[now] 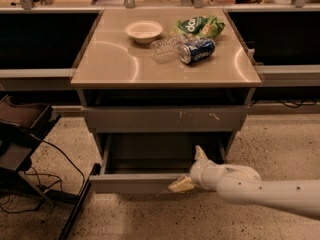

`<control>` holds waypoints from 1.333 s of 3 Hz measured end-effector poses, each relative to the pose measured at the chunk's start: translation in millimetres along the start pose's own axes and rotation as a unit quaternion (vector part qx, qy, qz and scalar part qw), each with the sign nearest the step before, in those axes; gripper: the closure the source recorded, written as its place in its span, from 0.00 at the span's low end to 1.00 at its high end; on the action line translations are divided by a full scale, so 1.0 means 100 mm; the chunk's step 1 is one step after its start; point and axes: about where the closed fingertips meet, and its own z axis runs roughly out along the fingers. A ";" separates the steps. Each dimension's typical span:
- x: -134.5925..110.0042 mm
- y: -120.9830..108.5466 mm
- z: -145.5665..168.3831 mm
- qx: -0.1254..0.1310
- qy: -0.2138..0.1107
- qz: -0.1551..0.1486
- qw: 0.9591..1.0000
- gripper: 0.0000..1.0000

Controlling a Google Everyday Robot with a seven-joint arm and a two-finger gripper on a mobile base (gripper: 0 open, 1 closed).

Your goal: Open middle drawer

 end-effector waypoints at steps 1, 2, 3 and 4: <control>-0.03 -0.05 0.00 0.004 -0.002 0.000 1.000 0.00; -0.01 -0.02 0.05 -0.001 0.004 -0.008 1.000 0.00; 0.14 0.09 0.27 -0.017 0.023 -0.016 0.999 0.00; 0.27 0.22 0.58 -0.035 0.041 -0.016 0.998 0.00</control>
Offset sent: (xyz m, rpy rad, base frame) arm 0.0034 0.0083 -0.0096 -0.0353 0.0017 0.0195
